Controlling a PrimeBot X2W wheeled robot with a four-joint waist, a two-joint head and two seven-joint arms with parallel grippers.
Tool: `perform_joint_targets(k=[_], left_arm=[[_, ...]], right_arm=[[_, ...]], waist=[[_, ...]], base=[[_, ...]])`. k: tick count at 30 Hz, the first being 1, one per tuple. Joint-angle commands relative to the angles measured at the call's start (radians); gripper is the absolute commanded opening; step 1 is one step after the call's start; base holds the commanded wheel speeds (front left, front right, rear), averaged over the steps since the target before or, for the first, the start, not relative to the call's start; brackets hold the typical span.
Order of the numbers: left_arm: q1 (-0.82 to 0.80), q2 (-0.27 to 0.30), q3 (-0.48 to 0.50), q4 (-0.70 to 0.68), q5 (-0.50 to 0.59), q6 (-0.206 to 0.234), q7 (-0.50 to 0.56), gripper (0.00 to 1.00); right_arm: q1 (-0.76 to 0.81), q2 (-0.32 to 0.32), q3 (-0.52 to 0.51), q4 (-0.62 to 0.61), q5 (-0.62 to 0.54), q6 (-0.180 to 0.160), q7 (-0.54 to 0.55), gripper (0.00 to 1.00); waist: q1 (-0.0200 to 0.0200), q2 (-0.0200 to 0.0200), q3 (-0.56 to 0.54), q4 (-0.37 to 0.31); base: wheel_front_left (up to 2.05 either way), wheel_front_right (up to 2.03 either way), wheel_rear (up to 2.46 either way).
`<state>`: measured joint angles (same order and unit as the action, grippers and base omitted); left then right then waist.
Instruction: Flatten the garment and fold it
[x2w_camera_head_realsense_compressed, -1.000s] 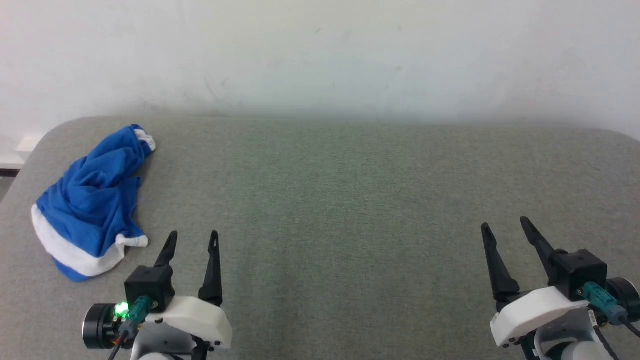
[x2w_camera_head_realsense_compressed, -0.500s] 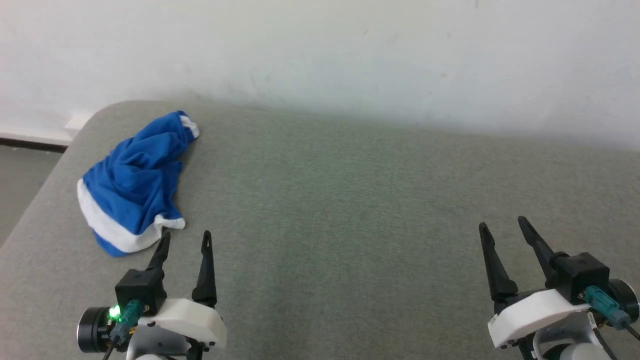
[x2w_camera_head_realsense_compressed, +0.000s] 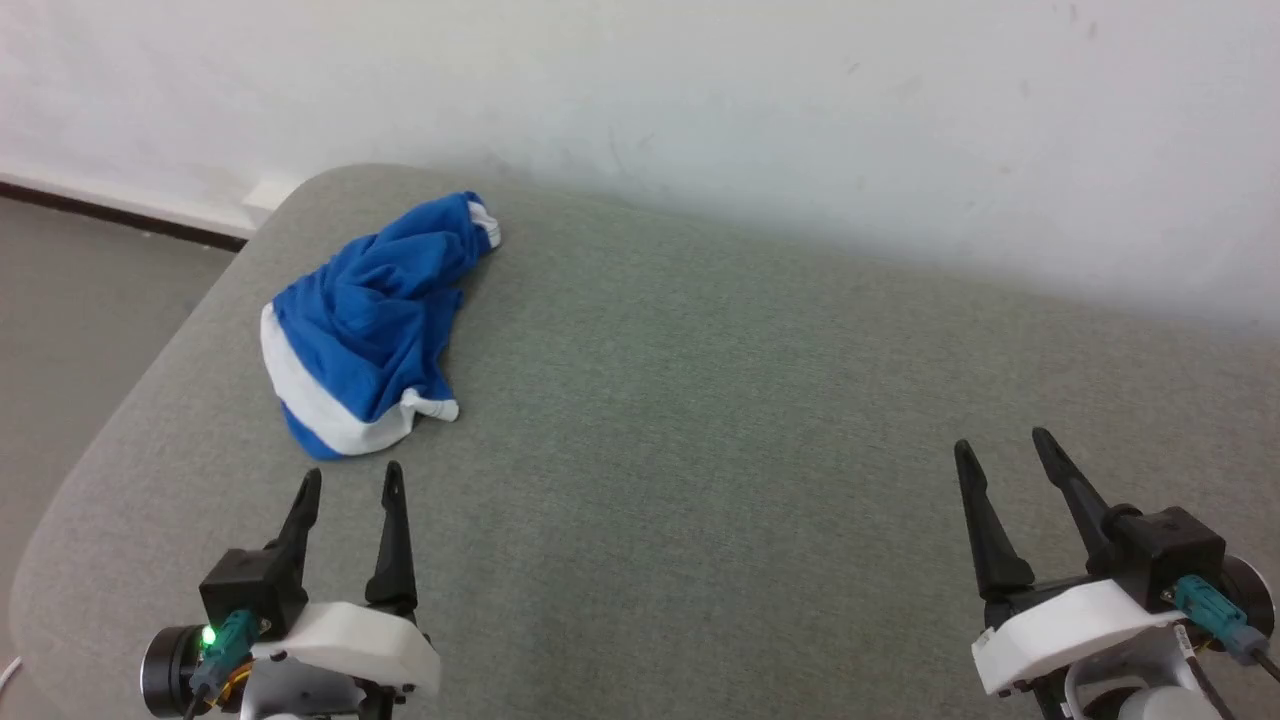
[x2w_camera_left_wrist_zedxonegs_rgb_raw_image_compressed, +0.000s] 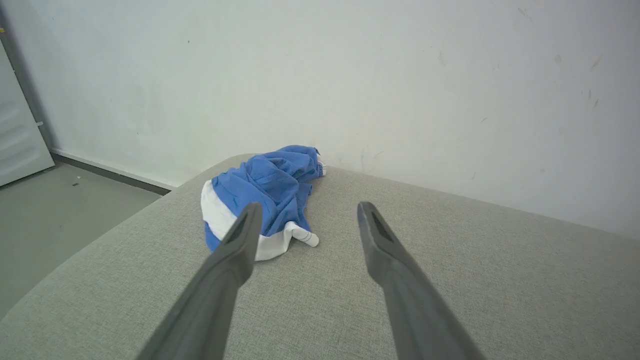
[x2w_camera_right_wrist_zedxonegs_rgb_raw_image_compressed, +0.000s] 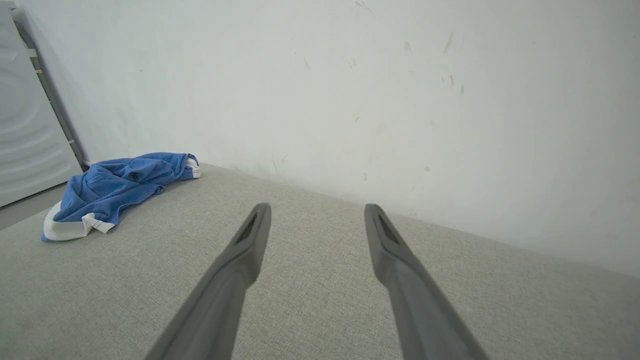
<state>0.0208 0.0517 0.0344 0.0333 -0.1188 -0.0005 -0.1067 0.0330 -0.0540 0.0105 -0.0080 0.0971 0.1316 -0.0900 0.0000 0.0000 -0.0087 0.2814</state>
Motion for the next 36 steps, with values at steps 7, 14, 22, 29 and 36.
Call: perform_joint_targets(k=[7,14,22,29,36], left_arm=[[0.002,-0.001,0.015,0.006,-0.038,0.0,-0.024,1.0],[-0.042,0.0,0.051,0.005,-0.045,-0.017,-0.039,1.0],[-0.235,0.037,0.124,-0.002,-0.052,-0.035,-0.055,1.0],[-0.466,0.16,0.151,0.148,-0.091,-0.066,-0.013,1.0],[-0.602,0.262,0.141,0.362,-0.157,-0.088,0.143,1.0]], right_arm=[[0.009,0.002,0.006,-0.016,0.013,0.0,-0.019,1.0],[-0.006,0.002,0.009,-0.039,0.007,-0.001,-0.011,1.0],[-0.043,0.001,0.012,-0.093,-0.029,-0.001,0.032,1.0],[-0.084,-0.021,0.017,-0.129,-0.024,-0.001,0.053,1.0],[-0.107,-0.028,0.022,-0.133,-0.007,-0.001,0.048,1.0]], waist=[[0.0,0.0,0.023,0.05],[0.0,0.0,0.07,0.04],[0.0,0.0,0.178,-0.007],[0.0,0.0,0.293,-0.068],[0.0,0.0,0.365,-0.115]], base=[[-0.02,-0.02,-0.02],[0.0,0.0,0.0],[0.0,0.0,0.0],[0.0,0.0,0.0],[0.0,0.0,0.0]])
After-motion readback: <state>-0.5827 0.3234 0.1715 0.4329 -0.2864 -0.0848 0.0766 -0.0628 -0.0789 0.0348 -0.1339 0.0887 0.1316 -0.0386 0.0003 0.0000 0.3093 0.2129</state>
